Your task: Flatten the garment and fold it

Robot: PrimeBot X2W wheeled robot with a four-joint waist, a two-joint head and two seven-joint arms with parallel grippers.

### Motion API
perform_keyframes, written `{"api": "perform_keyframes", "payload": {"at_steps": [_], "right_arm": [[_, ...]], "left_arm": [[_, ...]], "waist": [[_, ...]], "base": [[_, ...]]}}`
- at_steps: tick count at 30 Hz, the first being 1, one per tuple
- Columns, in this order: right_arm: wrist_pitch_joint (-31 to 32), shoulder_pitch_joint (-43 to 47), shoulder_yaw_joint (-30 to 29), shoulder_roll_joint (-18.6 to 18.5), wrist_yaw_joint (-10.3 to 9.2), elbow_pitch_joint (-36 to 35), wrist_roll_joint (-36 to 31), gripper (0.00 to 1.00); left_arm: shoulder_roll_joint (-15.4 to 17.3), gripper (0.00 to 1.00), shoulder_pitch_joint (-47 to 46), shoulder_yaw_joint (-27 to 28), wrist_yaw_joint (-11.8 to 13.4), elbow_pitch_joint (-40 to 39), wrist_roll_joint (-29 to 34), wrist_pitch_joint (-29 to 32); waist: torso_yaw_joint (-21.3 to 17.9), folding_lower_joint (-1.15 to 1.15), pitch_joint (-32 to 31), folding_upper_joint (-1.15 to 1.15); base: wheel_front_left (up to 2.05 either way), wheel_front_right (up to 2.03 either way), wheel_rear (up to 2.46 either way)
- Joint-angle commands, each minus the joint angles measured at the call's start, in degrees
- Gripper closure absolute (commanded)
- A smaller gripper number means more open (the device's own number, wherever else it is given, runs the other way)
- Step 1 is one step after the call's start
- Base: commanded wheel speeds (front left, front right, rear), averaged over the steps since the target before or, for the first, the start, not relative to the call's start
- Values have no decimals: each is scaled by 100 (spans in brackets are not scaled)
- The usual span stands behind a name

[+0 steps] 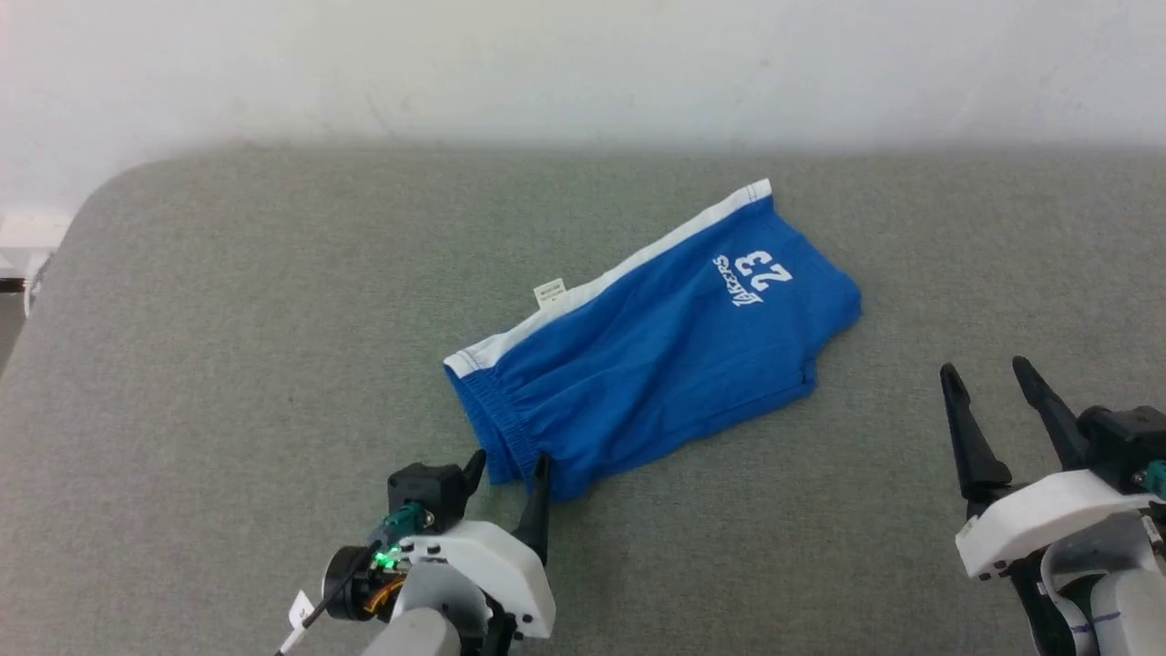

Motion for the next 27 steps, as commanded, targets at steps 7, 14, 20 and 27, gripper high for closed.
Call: {"api": "perform_keyframes", "payload": {"at_steps": [7,14,20,27], "right_arm": [[407,324,-194,147,-11,-799,-158,0],[535,330,-188,145,-11,-1105,-177,0],[844,214,-54,-88,-11,-1170,-102,0],[2324,-469,298,-464,-11,-765,528,0]], "left_arm": [[15,0,-266,-35,433,596,171,408],[19,0,-354,-160,463,980,153,810],[-60,100,-377,-236,203,1017,51,759],[-60,100,-543,-285,160,474,246,262]], "waist": [[-296,0,266,0],[-356,0,432,0],[-192,0,402,0],[218,0,402,0]], "base": [[0,0,0],[0,0,0],[0,0,0],[0,0,0]]}}
